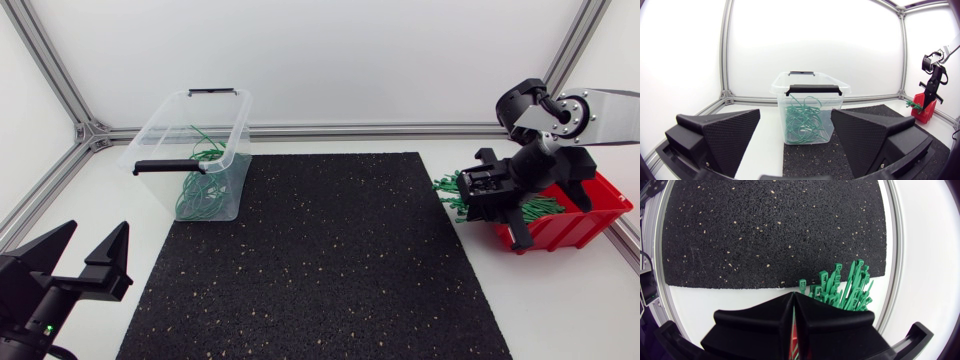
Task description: Take a green cable tie from the red box, thread the tail through the head to close it, then place it in the transparent bin on the left.
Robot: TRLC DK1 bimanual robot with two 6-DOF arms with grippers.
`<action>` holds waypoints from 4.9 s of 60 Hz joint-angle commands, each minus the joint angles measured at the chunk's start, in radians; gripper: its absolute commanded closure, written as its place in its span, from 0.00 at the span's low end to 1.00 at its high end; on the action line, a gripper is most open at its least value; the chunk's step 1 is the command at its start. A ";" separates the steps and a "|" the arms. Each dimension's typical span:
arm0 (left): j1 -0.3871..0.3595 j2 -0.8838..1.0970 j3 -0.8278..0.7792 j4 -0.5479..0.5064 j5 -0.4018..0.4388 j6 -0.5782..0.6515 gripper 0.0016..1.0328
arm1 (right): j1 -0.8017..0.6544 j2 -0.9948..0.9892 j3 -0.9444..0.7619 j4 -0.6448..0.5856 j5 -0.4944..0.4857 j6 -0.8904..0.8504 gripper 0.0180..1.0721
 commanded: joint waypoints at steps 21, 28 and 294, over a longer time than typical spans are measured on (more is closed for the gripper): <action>-0.012 -0.001 -0.038 -0.029 -0.005 -0.018 0.04 | 0.017 -0.108 0.079 -0.126 -0.035 0.012 0.95; -0.012 -0.001 -0.038 -0.029 -0.005 -0.018 0.04 | 0.017 -0.133 0.122 -0.159 -0.061 0.022 0.95; -0.046 0.005 -0.038 -0.038 -0.026 -0.015 0.04 | 0.612 -0.012 0.014 0.700 -0.130 2.365 0.95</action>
